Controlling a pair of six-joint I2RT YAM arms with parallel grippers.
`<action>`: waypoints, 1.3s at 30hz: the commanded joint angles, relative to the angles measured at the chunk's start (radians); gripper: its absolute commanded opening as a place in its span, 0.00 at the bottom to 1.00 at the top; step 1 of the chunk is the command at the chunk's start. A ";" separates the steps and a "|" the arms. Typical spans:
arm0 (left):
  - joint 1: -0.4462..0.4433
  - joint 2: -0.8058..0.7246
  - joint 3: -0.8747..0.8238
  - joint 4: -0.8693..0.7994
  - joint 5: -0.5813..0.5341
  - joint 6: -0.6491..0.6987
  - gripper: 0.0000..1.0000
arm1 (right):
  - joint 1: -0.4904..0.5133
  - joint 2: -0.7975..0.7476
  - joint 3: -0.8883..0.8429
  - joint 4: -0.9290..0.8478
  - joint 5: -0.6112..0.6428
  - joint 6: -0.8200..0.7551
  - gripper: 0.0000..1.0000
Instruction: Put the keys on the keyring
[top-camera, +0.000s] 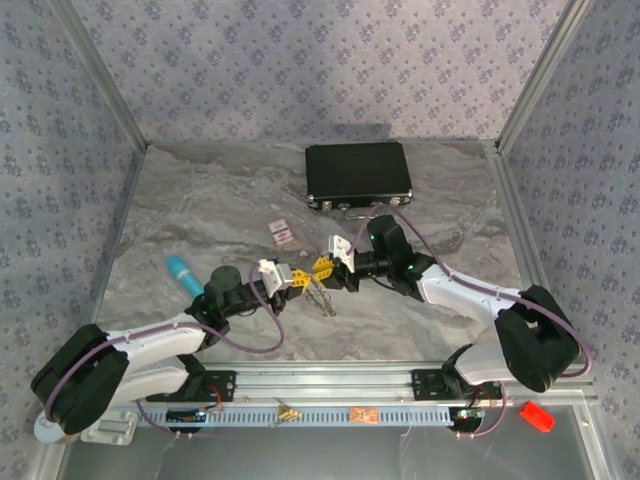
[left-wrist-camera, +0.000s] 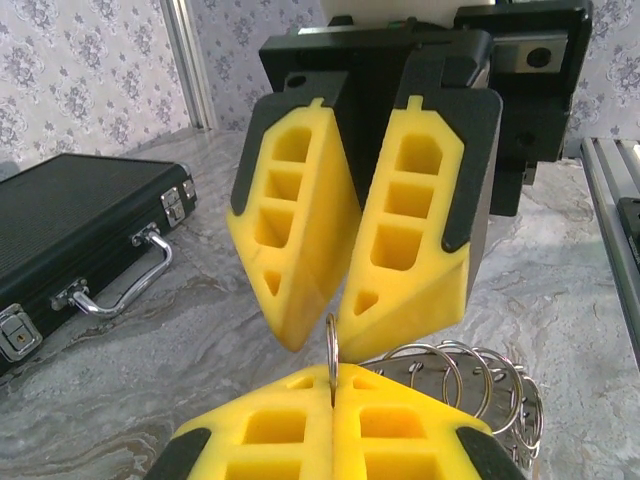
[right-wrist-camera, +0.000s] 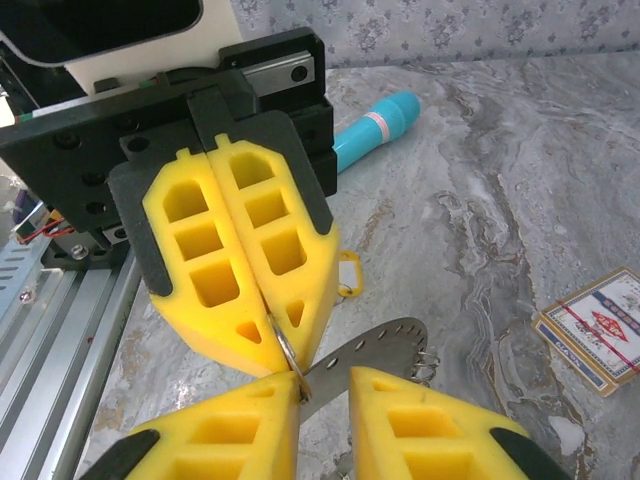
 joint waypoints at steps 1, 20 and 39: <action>0.002 0.007 -0.007 0.092 0.032 -0.018 0.00 | 0.003 0.012 0.024 0.014 -0.043 0.007 0.19; -0.007 -0.174 0.059 -0.346 -0.079 0.079 0.28 | 0.097 0.016 0.319 -0.654 0.275 -0.330 0.00; -0.010 -0.171 0.074 -0.344 -0.024 0.123 0.21 | 0.212 0.110 0.481 -0.780 0.377 -0.406 0.00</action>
